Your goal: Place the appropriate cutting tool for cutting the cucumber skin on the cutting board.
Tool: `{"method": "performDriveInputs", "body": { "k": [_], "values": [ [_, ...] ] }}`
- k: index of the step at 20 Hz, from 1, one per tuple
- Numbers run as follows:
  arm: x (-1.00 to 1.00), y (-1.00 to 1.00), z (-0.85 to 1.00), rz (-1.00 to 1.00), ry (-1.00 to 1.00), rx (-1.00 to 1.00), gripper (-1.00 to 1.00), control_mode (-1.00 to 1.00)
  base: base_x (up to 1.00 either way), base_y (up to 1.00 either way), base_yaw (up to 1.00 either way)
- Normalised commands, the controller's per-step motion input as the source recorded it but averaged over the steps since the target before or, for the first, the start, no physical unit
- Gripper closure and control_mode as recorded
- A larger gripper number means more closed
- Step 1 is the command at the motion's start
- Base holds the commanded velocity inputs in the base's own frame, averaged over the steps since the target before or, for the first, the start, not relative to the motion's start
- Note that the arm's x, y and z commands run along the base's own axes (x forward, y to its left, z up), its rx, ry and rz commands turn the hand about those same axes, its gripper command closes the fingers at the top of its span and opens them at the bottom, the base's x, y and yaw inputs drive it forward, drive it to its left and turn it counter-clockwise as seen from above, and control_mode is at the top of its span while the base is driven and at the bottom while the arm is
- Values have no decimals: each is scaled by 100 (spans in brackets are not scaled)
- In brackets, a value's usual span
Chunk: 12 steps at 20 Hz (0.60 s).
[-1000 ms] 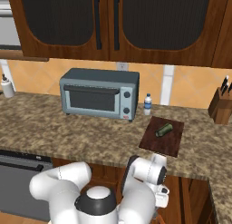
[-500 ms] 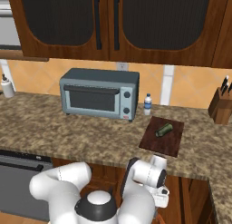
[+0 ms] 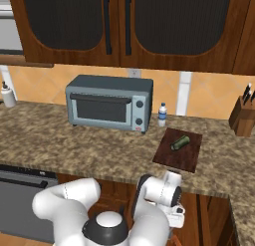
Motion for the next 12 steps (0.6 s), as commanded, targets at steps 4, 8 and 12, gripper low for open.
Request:
{"method": "performDriveInputs", "body": {
  "k": [4,8,12],
  "values": [
    [-12,31,-22,5,-5,0,-100,-100,0,0,0],
    [-6,25,-24,6,-4,0,-100,-100,0,0,0],
    [-7,18,-31,9,-5,0,-100,-100,0,0,0]
  ]
}}
